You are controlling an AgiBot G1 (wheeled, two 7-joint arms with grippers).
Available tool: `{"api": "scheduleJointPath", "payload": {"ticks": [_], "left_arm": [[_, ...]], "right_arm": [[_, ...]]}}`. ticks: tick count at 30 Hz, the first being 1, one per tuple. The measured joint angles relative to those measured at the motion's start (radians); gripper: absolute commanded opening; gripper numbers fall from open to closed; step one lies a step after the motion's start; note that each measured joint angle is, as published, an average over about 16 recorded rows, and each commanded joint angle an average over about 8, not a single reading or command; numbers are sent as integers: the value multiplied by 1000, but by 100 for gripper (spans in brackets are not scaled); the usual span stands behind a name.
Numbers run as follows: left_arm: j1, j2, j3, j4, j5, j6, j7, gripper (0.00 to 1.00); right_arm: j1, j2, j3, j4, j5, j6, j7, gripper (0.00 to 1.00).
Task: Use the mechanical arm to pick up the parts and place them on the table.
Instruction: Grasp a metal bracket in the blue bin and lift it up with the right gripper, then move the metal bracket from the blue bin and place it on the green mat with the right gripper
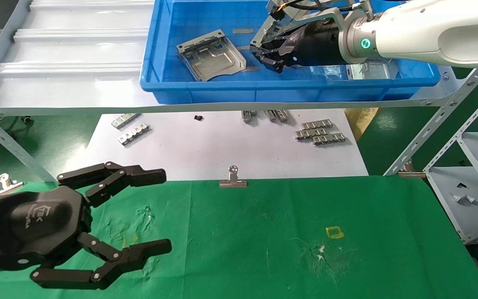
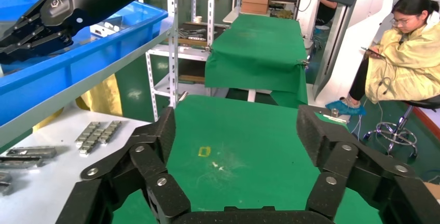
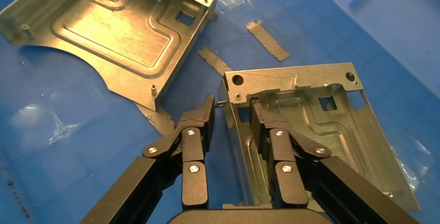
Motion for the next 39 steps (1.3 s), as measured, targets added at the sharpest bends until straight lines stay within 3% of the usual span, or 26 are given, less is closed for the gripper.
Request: {"api": "scheduleJointPath", "payload": {"ticks": [13, 28, 39], "left_arm": [[0, 0, 0, 0, 0, 0, 0, 100], [0, 0, 0, 0, 0, 0, 0, 100], [0, 0, 0, 0, 0, 0, 0, 100]], "right_arm": [[-7, 1, -13, 21, 40, 40, -5, 0], [12, 2, 0, 38, 134, 53, -87, 0], [84, 17, -4, 14, 173, -27, -185, 0]]}}
